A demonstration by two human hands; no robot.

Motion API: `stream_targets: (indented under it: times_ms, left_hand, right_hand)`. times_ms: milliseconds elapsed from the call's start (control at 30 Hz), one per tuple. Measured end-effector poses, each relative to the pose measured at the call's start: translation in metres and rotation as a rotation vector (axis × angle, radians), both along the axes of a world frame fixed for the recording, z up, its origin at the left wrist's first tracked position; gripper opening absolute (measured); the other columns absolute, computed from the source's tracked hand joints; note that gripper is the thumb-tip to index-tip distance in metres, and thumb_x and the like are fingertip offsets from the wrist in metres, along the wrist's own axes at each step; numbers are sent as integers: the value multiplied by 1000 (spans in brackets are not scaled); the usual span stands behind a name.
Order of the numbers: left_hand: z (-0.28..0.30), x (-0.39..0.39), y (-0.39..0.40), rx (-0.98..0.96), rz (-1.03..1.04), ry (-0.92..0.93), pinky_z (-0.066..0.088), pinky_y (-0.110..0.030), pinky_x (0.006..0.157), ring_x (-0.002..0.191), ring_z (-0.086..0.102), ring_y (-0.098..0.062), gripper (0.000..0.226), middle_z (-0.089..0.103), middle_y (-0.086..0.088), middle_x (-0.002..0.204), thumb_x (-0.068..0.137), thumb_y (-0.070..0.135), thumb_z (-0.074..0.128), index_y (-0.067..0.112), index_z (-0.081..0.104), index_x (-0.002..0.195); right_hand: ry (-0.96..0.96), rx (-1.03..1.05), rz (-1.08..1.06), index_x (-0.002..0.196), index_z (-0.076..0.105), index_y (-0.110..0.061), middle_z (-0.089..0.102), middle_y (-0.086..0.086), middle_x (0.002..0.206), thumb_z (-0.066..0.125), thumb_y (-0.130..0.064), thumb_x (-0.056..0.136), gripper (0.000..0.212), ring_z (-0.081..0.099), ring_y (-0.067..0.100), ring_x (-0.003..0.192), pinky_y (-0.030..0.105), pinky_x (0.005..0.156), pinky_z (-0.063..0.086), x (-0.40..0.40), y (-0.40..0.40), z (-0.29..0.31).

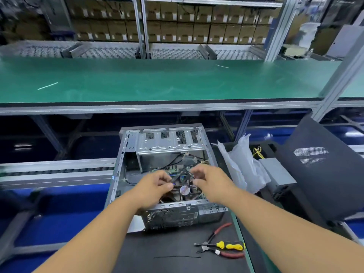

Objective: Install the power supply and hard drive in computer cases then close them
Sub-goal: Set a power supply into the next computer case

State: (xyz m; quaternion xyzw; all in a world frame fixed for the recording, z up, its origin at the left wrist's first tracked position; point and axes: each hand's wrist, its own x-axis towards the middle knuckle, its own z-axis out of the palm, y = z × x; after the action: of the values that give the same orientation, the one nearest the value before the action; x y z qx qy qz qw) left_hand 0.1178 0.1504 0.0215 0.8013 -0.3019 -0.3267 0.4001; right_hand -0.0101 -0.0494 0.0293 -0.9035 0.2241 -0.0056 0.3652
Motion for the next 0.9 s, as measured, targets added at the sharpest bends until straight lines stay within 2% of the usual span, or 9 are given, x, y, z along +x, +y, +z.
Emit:
stream_targets:
  times_ms: [133, 200, 267, 367, 467, 533, 633, 733, 900]
  left_hand:
    - [6, -6, -9, 100, -61, -53, 54, -25, 69, 76, 67, -8, 20, 72, 0, 102, 94, 11, 61, 25, 66, 108]
    - [3, -13, -16, 107, -27, -57, 52, -30, 66, 72, 61, -15, 13, 70, 2, 94, 95, 16, 61, 24, 68, 102]
    - [-5, -15, -21, 196, -32, -123, 43, -28, 59, 61, 49, -12, 11, 62, 3, 81, 100, 25, 58, 23, 65, 92]
    - [-17, -14, -28, 369, -63, -297, 38, -31, 63, 66, 48, -12, 32, 56, 4, 77, 105, 40, 48, 20, 56, 82]
    - [-18, -16, -31, 450, 22, -335, 40, -25, 58, 65, 55, -5, 28, 62, 8, 78, 102, 57, 44, 35, 60, 97]
    - [-17, -21, -34, 458, 143, -454, 45, -29, 63, 74, 61, -8, 28, 65, 9, 86, 98, 62, 44, 40, 60, 107]
    - [-9, -33, -49, 347, 308, -556, 51, -37, 76, 93, 62, -18, 27, 63, 7, 103, 98, 54, 49, 36, 58, 116]
    - [3, -51, -76, 170, 291, -574, 52, -40, 84, 95, 59, -12, 27, 59, 11, 106, 96, 47, 52, 35, 59, 118]
    - [21, -85, -128, 9, 175, -534, 49, -34, 94, 105, 56, -3, 25, 58, 22, 110, 96, 41, 55, 36, 59, 121]
  right_hand:
    - [98, -226, 275, 126, 69, -31, 67, 0, 120, 66, -27, 98, 29, 62, 23, 103, 38, 91, 53, 13, 13, -7]
    - [155, -198, 342, 126, 70, -29, 70, 2, 116, 69, -28, 97, 29, 65, 26, 101, 39, 89, 56, 17, 20, -11]
    - [144, -66, 287, 123, 72, -27, 73, 1, 109, 67, -30, 98, 25, 67, 22, 92, 36, 81, 57, 16, 20, -14]
    - [23, 59, 190, 120, 73, -33, 71, -11, 98, 59, -31, 101, 24, 57, 5, 72, 23, 65, 46, 4, 1, -18]
    - [-272, 83, -88, 109, 73, -37, 68, -25, 103, 56, -35, 97, 21, 60, -6, 89, 12, 79, 46, -22, -44, -17]
    - [-366, 54, -317, 100, 71, -35, 69, -21, 101, 56, -27, 95, 18, 63, -2, 96, 21, 84, 53, -45, -93, -23]
    - [-147, -107, -563, 110, 68, -23, 69, 3, 111, 58, -17, 89, 24, 64, 27, 100, 45, 82, 57, -75, -177, -44]
    - [225, -310, -655, 140, 50, -30, 51, 8, 137, 64, -31, 85, 57, 47, 35, 124, 47, 99, 46, -99, -239, -68]
    - [498, -178, -584, 147, 28, -31, 39, 11, 144, 70, -57, 75, 88, 40, 37, 131, 51, 103, 40, -115, -282, -100]
